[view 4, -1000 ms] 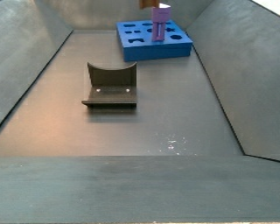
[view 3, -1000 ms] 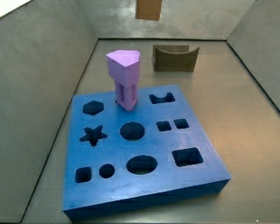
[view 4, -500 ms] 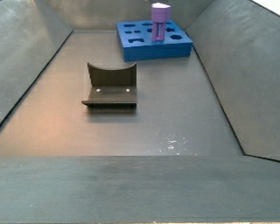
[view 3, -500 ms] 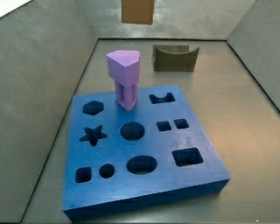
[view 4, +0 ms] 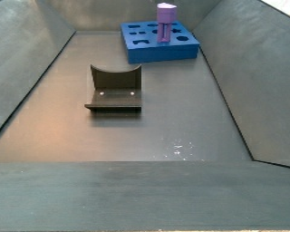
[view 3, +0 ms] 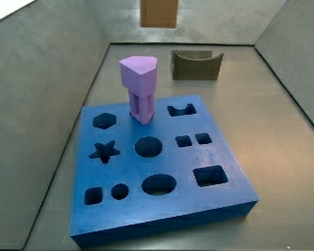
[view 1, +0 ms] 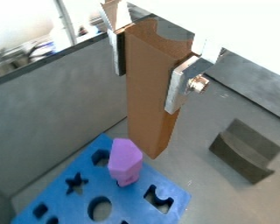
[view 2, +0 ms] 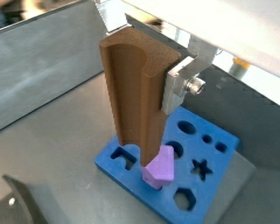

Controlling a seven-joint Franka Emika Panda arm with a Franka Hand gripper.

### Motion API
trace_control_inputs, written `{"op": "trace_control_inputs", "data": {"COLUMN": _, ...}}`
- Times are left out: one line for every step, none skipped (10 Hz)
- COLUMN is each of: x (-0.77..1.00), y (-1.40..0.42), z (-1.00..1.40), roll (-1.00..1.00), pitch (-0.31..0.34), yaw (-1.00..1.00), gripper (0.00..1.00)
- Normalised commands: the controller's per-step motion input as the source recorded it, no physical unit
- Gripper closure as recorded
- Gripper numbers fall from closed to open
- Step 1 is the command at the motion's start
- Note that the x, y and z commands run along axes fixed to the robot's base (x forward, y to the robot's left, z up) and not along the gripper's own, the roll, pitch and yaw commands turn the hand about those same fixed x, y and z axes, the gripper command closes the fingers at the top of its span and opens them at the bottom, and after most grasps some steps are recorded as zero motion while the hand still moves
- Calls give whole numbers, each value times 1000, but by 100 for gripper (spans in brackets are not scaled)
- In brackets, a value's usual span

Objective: Pick up the arch object. Move up. Move to above the board. Insert the arch object.
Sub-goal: Insert the arch object.

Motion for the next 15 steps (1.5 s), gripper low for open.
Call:
{"op": "trace_control_inputs", "data": {"x": 849, "y": -20, "z": -3, "roll": 49, "pitch": 134, "yaw": 463, "gripper": 100}}
{"op": "trace_control_inputs", "data": {"x": 900, "y": -60, "z": -111, "roll": 0, "pitch": 164, "yaw": 351, "gripper": 100}}
{"op": "trace_control_inputs", "data": {"x": 957, "y": -106, "z": -326, "roll": 31, "pitch": 197, "yaw": 149, "gripper": 100}}
{"op": "trace_control_inputs", "data": {"x": 1000, "y": -9, "z": -491, "roll": 127, "pitch": 226, "yaw": 0, "gripper": 100}}
{"op": "trace_control_inputs", "data": {"x": 757, "y": 0, "z": -514, "roll": 123, "pitch": 180, "yaw": 57, "gripper": 100}}
{"op": "trace_control_inputs", "data": {"x": 454, "y": 0, "z": -571, "roll": 129, "pitch": 66, "yaw": 111, "gripper": 100}}
{"op": "trace_control_inputs", "data": {"x": 340, "y": 0, "z": -657, "roll": 106, "pitch": 21, "yaw": 89, "gripper": 100}}
{"op": "trace_control_inputs", "data": {"x": 249, "y": 0, "z": -709, "roll": 99, "pitch": 0, "yaw": 80, "gripper": 100}}
{"op": "trace_control_inputs", "data": {"x": 140, "y": 0, "z": -757, "roll": 97, "pitch": 0, "yaw": 86, "gripper": 100}}
{"op": "trace_control_inputs", "data": {"x": 97, "y": 0, "z": -700, "roll": 46, "pitch": -36, "yaw": 97, "gripper": 100}}
{"op": "trace_control_inputs", "data": {"x": 117, "y": 0, "z": -740, "roll": 17, "pitch": -46, "yaw": 100, "gripper": 100}}
{"op": "trace_control_inputs", "data": {"x": 200, "y": 0, "z": -760, "roll": 0, "pitch": -43, "yaw": 137, "gripper": 100}}
{"op": "trace_control_inputs", "data": {"x": 0, "y": 0, "z": -294, "roll": 0, "pitch": -50, "yaw": 9, "gripper": 100}}
{"op": "trace_control_inputs", "data": {"x": 0, "y": 0, "z": 0, "roll": 20, "pitch": 0, "yaw": 0, "gripper": 100}}
{"op": "trace_control_inputs", "data": {"x": 31, "y": -174, "z": -303, "roll": 13, "pitch": -56, "yaw": 0, "gripper": 100}}
